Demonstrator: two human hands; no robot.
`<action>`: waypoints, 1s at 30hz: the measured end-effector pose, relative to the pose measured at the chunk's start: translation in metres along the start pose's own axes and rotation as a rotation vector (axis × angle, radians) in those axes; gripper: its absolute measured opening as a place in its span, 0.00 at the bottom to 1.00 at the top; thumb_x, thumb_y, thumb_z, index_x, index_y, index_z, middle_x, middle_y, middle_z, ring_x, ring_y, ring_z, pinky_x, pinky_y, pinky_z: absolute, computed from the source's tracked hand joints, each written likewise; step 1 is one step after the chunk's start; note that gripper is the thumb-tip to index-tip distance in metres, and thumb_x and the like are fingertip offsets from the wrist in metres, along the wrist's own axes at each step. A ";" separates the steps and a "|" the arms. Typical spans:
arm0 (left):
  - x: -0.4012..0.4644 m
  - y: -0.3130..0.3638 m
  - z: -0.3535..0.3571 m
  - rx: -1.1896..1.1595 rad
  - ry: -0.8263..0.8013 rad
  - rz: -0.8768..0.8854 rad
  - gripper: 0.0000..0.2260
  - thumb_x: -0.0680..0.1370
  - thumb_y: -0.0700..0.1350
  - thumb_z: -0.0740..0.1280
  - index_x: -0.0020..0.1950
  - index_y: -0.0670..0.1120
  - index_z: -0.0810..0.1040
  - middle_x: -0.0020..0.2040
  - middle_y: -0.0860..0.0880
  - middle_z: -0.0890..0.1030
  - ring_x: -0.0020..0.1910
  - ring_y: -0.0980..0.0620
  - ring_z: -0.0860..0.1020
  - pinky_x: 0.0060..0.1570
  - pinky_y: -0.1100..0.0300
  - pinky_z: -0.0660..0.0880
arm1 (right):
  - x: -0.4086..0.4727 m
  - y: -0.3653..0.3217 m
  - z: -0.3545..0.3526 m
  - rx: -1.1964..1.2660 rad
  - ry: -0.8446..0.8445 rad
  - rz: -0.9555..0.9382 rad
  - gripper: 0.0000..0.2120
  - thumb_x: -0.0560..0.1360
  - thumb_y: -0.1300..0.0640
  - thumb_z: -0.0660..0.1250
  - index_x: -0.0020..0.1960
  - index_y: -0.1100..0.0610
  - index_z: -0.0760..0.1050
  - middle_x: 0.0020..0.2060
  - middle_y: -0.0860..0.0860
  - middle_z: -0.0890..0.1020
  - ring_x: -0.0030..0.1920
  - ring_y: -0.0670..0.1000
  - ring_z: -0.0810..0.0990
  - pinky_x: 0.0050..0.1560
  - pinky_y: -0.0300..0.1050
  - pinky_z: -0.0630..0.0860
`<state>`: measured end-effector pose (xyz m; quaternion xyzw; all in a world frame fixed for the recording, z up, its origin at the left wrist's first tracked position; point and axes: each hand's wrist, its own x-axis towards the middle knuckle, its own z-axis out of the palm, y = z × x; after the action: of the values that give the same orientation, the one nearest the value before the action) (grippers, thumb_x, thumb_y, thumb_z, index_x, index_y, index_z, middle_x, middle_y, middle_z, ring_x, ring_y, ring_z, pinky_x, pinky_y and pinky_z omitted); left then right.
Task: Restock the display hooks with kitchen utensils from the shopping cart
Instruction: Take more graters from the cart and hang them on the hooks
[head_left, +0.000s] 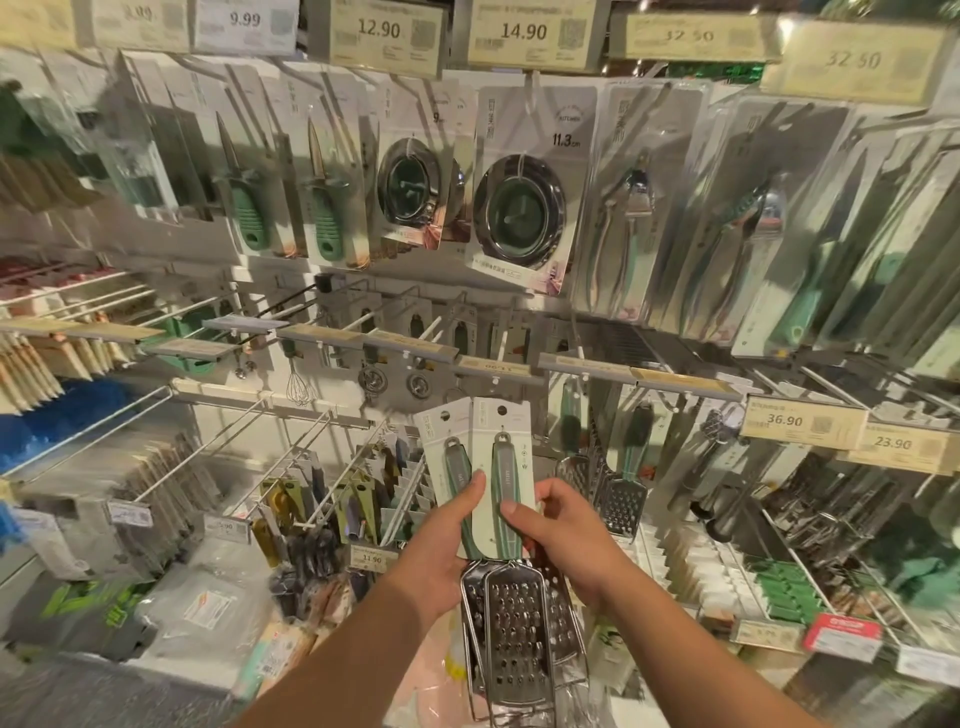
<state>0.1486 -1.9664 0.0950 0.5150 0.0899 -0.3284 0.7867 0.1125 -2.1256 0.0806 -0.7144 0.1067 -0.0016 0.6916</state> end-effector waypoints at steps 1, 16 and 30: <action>-0.001 0.001 0.000 -0.005 -0.008 -0.002 0.23 0.75 0.59 0.72 0.63 0.44 0.84 0.57 0.39 0.86 0.57 0.38 0.85 0.65 0.39 0.77 | 0.000 0.001 0.000 0.007 0.010 0.003 0.21 0.73 0.47 0.79 0.51 0.59 0.72 0.35 0.51 0.79 0.34 0.49 0.75 0.39 0.47 0.72; 0.003 0.007 -0.008 -0.027 0.053 0.005 0.14 0.77 0.54 0.74 0.57 0.46 0.83 0.47 0.38 0.87 0.40 0.40 0.87 0.43 0.51 0.80 | 0.007 0.003 -0.015 0.133 0.149 0.033 0.13 0.78 0.56 0.74 0.55 0.59 0.72 0.45 0.60 0.76 0.40 0.56 0.74 0.32 0.47 0.75; 0.014 0.017 -0.004 0.006 0.096 0.062 0.16 0.73 0.54 0.77 0.57 0.48 0.83 0.47 0.39 0.86 0.48 0.38 0.83 0.59 0.41 0.80 | -0.003 0.004 -0.040 0.155 0.112 -0.092 0.13 0.79 0.67 0.68 0.63 0.59 0.76 0.54 0.61 0.86 0.51 0.68 0.85 0.52 0.67 0.81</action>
<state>0.1700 -1.9644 0.0991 0.5351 0.1103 -0.2789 0.7897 0.1030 -2.1644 0.0793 -0.6618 0.1118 -0.0818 0.7368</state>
